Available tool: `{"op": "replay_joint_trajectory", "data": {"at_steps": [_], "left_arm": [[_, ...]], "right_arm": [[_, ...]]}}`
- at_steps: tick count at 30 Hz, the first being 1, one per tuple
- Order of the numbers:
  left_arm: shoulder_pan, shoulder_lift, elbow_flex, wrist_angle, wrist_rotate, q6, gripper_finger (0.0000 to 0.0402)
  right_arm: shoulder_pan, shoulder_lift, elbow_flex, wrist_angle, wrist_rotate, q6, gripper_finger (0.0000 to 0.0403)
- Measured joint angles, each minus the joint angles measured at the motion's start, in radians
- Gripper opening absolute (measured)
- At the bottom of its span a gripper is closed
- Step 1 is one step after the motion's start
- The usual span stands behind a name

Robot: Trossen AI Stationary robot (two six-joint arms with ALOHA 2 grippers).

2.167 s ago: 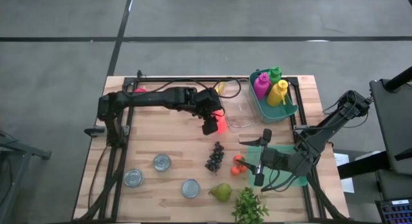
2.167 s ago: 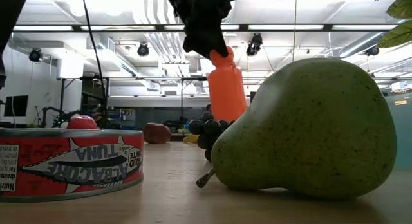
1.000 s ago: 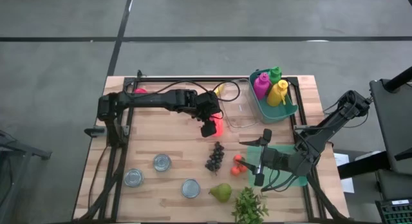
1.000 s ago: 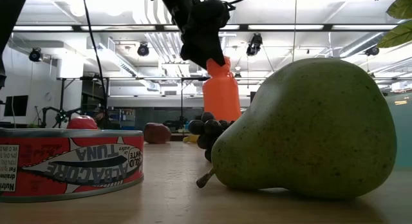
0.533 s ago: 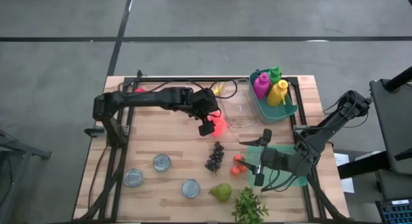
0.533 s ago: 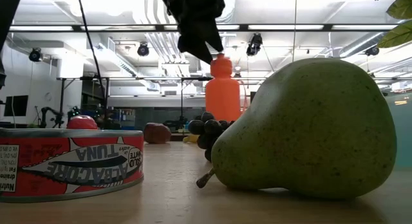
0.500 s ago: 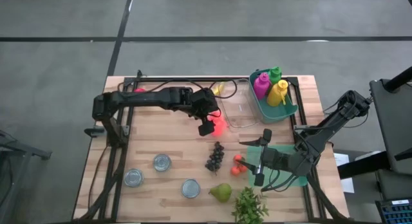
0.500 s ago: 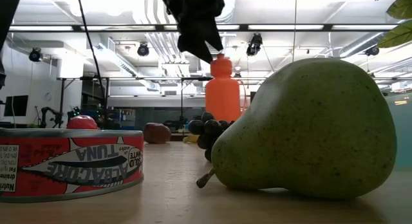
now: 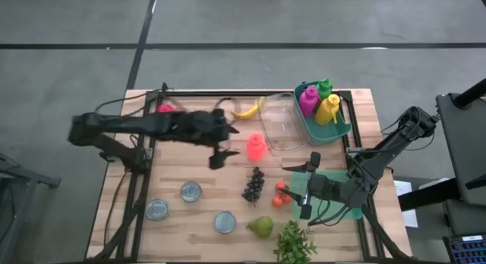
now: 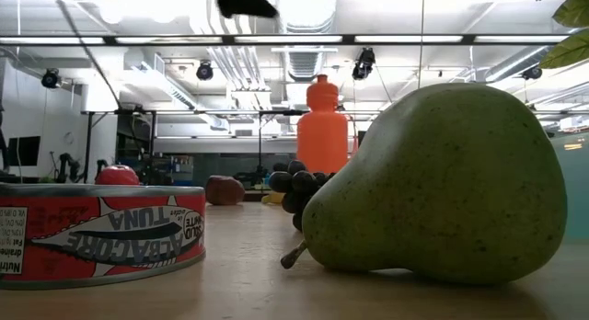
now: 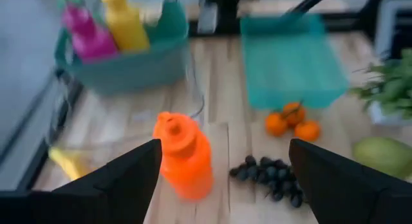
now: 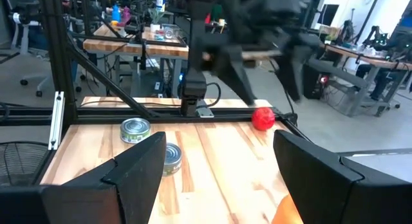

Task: Pick & Place Food Item
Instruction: Put the orange water bottle into the green bin

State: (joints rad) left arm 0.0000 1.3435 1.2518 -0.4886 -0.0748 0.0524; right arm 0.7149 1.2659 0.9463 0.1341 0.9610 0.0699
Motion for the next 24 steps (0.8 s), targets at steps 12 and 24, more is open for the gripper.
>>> {"op": "replay_joint_trajectory", "data": {"at_steps": [12,24], "left_arm": [[-0.014,-0.658,-0.508,0.242,-0.015,-0.104,0.0343],[-0.014,-0.811,-0.618,0.255,-0.015,-0.106,0.0343]], "right_arm": [[0.000,0.000,0.000,0.000,0.000,-0.001,0.0285],[0.000,0.000,0.000,0.000,0.000,0.000,0.0285]]}}
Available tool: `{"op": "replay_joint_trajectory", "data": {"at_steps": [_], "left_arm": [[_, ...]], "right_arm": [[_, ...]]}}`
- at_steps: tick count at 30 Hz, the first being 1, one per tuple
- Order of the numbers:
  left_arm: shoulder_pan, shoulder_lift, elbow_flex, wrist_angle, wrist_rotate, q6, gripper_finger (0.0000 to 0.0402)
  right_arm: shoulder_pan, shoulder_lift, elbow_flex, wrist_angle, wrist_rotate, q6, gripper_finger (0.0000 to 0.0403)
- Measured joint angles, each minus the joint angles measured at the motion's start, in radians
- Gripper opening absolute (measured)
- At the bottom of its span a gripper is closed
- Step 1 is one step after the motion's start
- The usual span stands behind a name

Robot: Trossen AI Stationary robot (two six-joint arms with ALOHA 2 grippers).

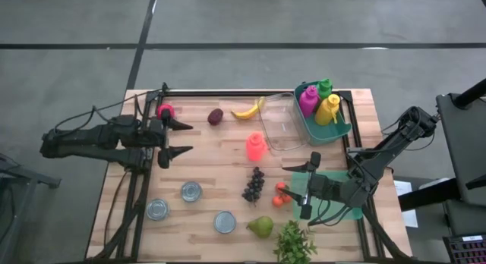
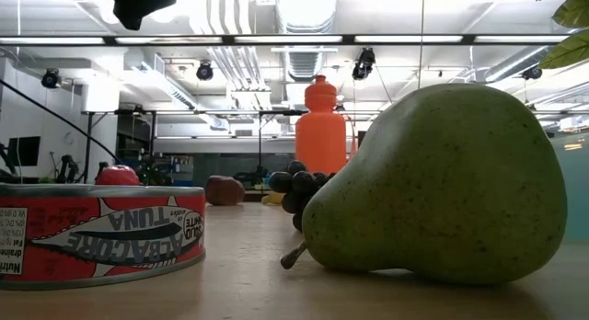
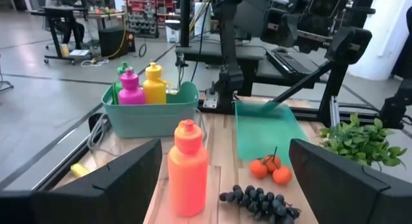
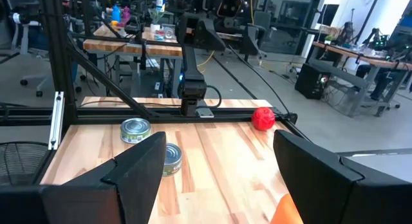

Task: Pick & Place Food Item
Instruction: Put the orange water bottle into the green bin

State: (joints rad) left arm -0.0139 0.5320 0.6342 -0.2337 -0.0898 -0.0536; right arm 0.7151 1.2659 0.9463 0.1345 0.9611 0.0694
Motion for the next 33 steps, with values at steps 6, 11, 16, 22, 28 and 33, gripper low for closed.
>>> {"op": "replay_joint_trajectory", "data": {"at_steps": [6,11,16,22,28,33], "left_arm": [[0.000,0.009,-0.001,-0.006,0.004,-0.030,0.0343],[0.000,0.008,0.000,-0.003,0.004,-0.033,0.0343],[0.000,0.008,0.000,-0.003,0.004,-0.033,0.0344],[0.000,0.008,0.000,-0.003,0.004,-0.032,0.0344],[0.000,0.008,0.000,-0.003,0.004,-0.033,0.0344],[0.000,0.008,0.000,-0.003,0.004,-0.058,0.0344]], "right_arm": [[0.000,0.000,0.000,0.000,0.000,-0.001,0.0285],[0.000,0.000,0.000,0.000,0.000,-0.001,0.0285],[0.000,0.000,0.000,-0.001,0.000,-0.001,0.0285],[0.000,0.000,0.000,-0.001,0.000,-0.001,0.0285],[0.000,0.000,0.000,-0.002,0.000,-0.001,0.0285],[0.000,0.000,0.000,-0.002,0.000,-0.001,0.0285]]}}
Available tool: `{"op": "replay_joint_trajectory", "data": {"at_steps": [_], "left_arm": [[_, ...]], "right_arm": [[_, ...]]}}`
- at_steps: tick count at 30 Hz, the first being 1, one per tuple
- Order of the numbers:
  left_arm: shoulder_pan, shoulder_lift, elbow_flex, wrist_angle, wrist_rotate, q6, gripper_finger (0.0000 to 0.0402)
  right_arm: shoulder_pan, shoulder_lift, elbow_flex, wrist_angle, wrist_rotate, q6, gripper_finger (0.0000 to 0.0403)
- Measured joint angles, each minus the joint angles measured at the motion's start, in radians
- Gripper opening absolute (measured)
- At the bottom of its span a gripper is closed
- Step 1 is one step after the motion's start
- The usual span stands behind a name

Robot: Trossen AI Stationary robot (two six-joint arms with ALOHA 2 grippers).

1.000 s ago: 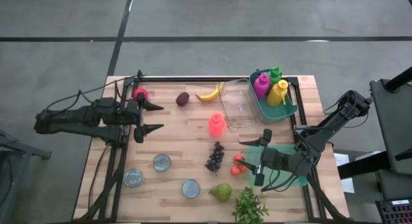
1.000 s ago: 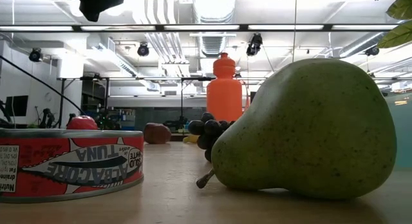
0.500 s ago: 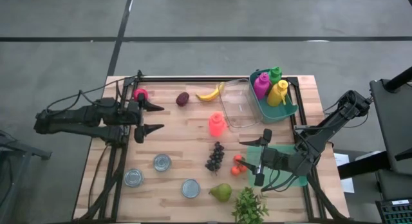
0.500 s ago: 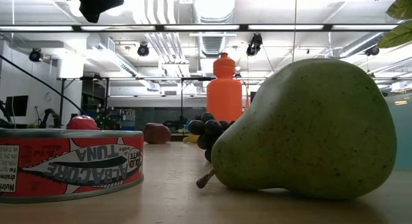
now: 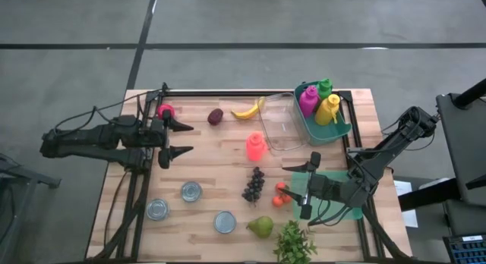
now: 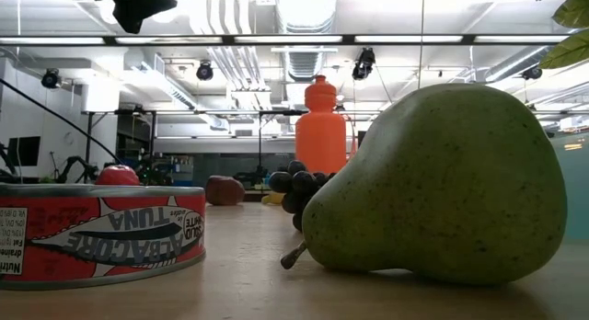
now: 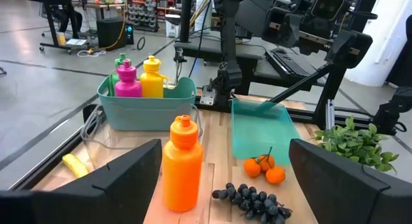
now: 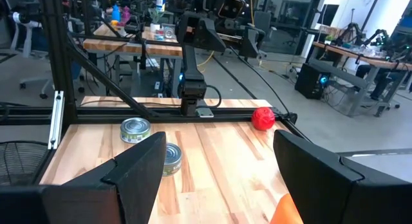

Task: Pick & Place Food Item
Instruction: Put the orange water bottle into the green bin

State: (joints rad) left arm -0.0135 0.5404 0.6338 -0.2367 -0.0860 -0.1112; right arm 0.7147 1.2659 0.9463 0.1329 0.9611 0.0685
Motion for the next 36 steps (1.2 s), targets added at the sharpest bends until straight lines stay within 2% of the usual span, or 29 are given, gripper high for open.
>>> {"op": "replay_joint_trajectory", "data": {"at_steps": [25,36], "left_arm": [[0.000,0.000,0.000,-0.006,0.000,-0.002,0.0343],[0.000,0.000,0.000,-0.077,0.000,-0.002,0.0343]], "right_arm": [[0.000,0.000,0.000,0.000,0.000,0.001,0.0285],[0.000,0.000,0.000,0.000,0.000,0.002,0.0285]]}}
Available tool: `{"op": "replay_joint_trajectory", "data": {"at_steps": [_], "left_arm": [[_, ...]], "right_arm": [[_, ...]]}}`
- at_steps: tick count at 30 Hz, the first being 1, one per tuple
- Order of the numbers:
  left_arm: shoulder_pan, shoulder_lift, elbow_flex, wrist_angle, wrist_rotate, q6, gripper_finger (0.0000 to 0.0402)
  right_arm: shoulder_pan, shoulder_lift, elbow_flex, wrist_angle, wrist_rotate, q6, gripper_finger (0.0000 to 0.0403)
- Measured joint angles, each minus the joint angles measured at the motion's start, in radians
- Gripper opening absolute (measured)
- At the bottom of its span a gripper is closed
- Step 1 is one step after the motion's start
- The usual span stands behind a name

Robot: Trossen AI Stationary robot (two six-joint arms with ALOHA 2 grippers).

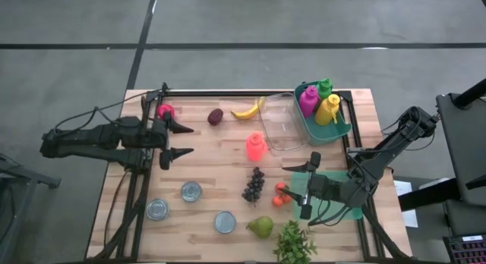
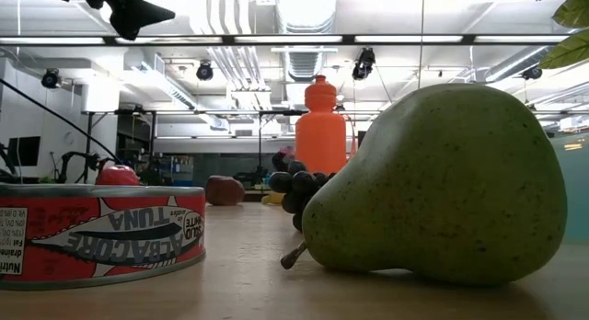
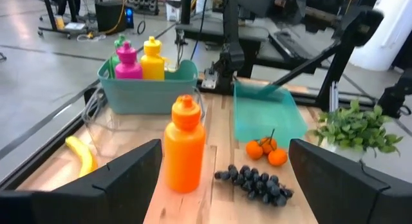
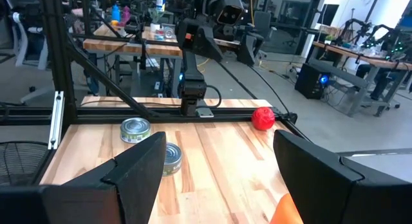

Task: Pick & Place Food Item
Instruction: Put the orange water bottle into the green bin

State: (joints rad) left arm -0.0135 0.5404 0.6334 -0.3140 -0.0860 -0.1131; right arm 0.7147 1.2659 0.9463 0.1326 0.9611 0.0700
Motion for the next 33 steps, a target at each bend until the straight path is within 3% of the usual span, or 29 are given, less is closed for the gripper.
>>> {"op": "replay_joint_trajectory", "data": {"at_steps": [13,17,22,29,33], "left_arm": [[0.000,0.000,0.000,-0.179,0.000,0.000,0.0343],[0.000,0.000,0.000,-0.209,0.000,0.000,0.0343],[0.000,0.000,0.000,-0.218,0.000,0.000,0.0343],[0.000,0.000,0.000,-0.218,0.000,0.000,0.0343],[0.000,0.000,0.000,-0.218,0.000,0.000,0.0343]], "right_arm": [[-0.039,0.000,0.024,0.092,0.013,0.060,0.0285],[-0.079,0.000,0.081,0.001,0.008,0.118,0.0285],[-0.160,0.000,0.177,-0.254,0.005,0.274,0.0285],[-0.334,0.000,0.312,-0.622,-0.260,0.641,0.0285],[-0.447,0.000,0.370,-0.750,-0.416,0.719,0.0285]]}}
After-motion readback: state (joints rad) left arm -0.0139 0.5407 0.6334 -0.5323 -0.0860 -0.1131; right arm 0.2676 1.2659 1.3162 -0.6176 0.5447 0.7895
